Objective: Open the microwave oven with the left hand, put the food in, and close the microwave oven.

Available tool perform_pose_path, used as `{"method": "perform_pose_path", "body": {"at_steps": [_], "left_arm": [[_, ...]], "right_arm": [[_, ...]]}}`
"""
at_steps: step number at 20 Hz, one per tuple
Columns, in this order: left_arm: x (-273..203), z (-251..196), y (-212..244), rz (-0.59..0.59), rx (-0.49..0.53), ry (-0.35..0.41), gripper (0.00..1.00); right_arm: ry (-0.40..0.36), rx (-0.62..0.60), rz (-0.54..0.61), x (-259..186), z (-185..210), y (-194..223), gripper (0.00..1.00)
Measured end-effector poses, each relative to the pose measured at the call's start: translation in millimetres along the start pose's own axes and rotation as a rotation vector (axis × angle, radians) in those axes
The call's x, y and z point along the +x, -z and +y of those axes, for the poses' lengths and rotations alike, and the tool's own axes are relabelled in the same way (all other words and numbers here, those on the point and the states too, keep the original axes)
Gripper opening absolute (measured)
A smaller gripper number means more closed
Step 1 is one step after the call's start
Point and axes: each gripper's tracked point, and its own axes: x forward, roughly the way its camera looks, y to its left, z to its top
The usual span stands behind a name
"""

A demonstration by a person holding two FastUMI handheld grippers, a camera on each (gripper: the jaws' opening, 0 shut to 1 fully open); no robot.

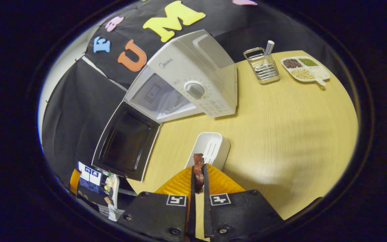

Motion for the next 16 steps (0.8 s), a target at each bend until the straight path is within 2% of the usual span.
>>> {"method": "perform_pose_path", "body": {"at_steps": [2,4,8,10,12,16], "left_arm": [[0.4,3.5,-1.4,-0.02,-0.002,0.058,0.95],[-4.3,6.6,-1.3,-0.044,0.0,0.124,0.95],[-11.9,24.3,2.5,-0.065,0.009,0.23,0.94],[-12.5,35.4,8.4,-0.061,0.023,0.274,0.94],[-6.5,51.7,14.1,-0.057,0.053,0.288,0.94],[6.5,76.7,16.5,-0.08,0.091,0.285,0.94]], "right_arm": [[0.035,-0.02,-0.063,-14.2,22.3,-10.0,0.12],[0.039,-0.003,-0.131,-21.4,54.1,-19.7,0.12],[0.045,0.032,-0.305,-9.4,113.0,-46.4,0.12],[0.038,0.056,-0.385,15.0,136.3,-58.5,0.12],[0.019,0.097,-0.447,48.6,158.0,-66.0,0.12],[-0.008,0.223,-0.569,120.2,174.3,-77.2,0.12]]}}
